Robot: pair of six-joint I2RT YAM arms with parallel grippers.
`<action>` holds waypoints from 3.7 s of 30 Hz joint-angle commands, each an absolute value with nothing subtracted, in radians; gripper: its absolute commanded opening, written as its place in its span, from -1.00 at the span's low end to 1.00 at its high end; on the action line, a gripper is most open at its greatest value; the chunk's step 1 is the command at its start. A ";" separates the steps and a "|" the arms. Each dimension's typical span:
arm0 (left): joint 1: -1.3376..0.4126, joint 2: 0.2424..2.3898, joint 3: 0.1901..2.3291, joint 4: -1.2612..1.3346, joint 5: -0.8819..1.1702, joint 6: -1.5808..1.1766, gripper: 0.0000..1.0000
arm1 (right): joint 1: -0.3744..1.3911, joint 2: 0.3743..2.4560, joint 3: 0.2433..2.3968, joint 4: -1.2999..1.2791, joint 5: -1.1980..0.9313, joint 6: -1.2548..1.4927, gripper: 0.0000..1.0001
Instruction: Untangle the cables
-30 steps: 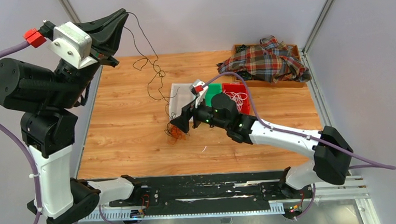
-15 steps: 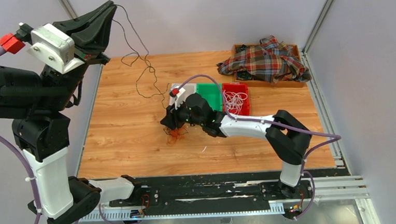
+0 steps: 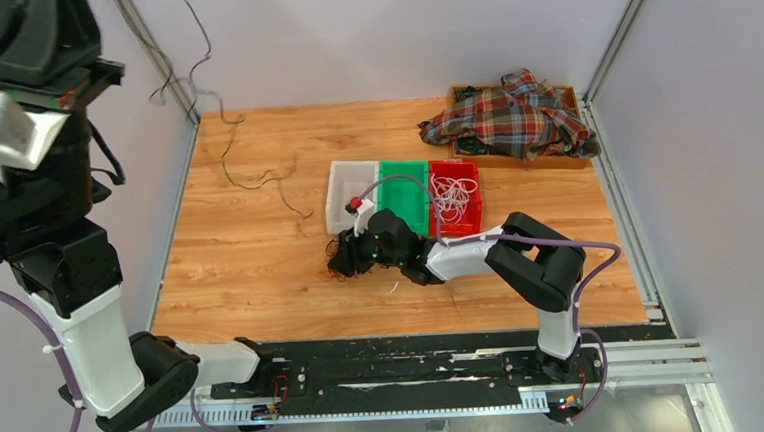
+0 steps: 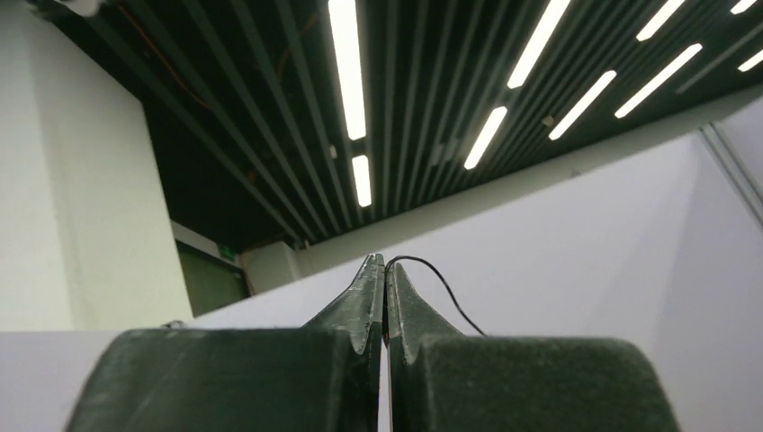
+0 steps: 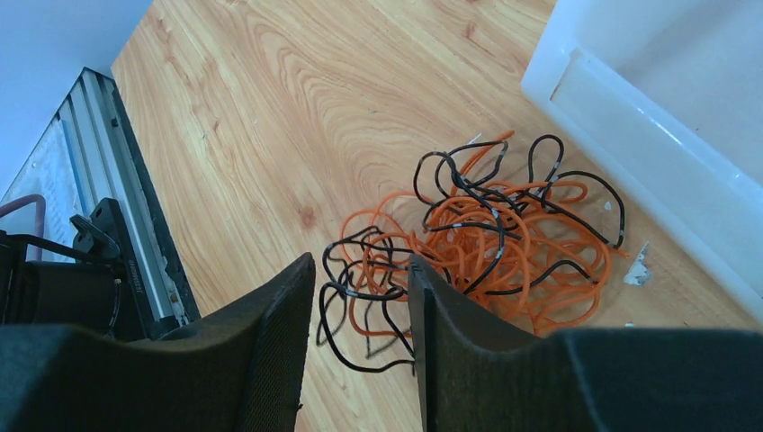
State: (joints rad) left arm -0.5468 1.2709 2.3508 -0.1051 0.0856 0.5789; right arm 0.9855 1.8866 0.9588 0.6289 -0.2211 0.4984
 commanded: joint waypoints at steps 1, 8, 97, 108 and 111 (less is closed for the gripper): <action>-0.552 1.311 2.439 -0.013 0.053 0.659 -0.99 | 1.000 1.911 0.923 0.706 -0.236 0.546 -0.13; -0.553 1.193 2.171 -0.037 0.089 0.620 -0.99 | 1.005 1.806 0.823 0.686 -0.250 0.560 -0.11; -0.588 1.336 1.346 0.095 -0.179 0.763 -0.99 | 0.867 0.901 0.522 0.009 0.212 0.624 0.34; -0.611 1.457 1.348 0.098 -0.208 0.797 -0.99 | 0.853 0.804 0.478 -0.028 0.244 0.628 0.36; -0.608 1.453 1.351 0.101 -0.231 0.797 -0.99 | 0.846 0.800 0.475 -0.030 0.240 0.628 0.36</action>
